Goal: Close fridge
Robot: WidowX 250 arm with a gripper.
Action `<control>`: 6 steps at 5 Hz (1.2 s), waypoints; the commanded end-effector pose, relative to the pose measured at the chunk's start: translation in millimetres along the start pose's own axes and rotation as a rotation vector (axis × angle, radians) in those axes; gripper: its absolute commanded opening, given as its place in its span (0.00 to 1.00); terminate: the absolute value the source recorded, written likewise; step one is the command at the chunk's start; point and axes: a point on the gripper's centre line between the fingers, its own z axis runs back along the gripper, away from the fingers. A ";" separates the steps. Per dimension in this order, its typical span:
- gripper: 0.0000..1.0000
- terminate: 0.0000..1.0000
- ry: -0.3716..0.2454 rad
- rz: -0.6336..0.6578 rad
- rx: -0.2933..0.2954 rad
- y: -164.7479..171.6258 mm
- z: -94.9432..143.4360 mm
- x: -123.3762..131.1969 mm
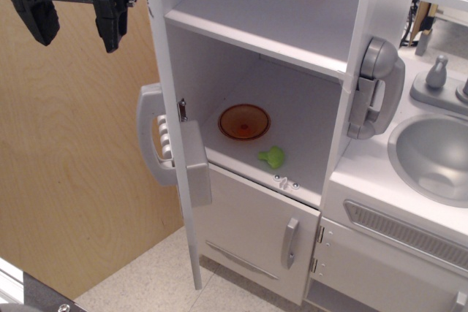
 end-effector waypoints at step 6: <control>1.00 0.00 -0.023 -0.200 0.018 -27.2 -7.8 72.9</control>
